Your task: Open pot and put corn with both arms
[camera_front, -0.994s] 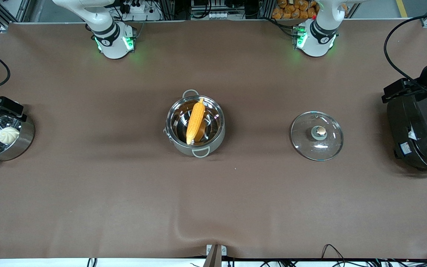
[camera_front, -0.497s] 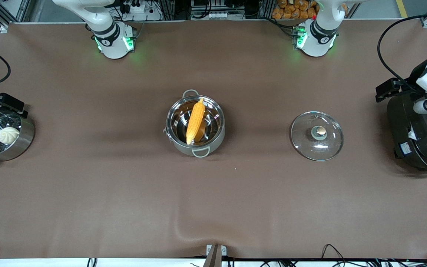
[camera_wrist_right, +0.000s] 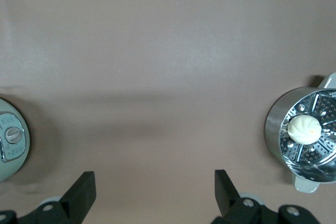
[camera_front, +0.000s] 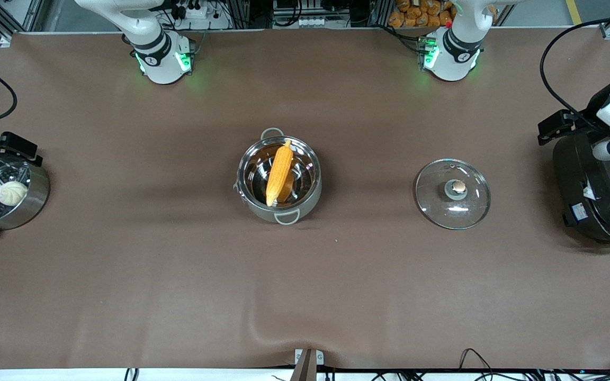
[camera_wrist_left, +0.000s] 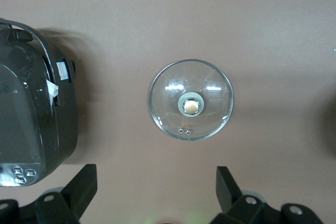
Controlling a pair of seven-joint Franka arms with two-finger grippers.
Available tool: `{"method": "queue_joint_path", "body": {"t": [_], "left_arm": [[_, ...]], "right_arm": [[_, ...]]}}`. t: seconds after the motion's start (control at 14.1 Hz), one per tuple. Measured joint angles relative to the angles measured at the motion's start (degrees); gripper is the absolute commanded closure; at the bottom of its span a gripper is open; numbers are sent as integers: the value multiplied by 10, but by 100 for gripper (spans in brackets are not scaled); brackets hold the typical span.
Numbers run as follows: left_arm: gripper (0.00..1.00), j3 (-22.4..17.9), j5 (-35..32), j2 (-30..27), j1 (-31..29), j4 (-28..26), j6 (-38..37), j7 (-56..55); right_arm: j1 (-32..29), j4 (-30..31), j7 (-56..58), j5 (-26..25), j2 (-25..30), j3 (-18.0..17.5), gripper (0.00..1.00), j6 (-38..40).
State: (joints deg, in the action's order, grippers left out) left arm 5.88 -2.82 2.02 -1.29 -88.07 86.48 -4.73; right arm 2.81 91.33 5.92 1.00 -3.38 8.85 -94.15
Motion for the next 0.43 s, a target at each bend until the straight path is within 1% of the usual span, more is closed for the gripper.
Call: {"method": "queue_joint_path", "body": {"t": [0.43], "left_arm": [[0,1,8,-2,0,11,0,0]], "right_arm": [[3,-2,-6,0,2,-2,0,21]]}}
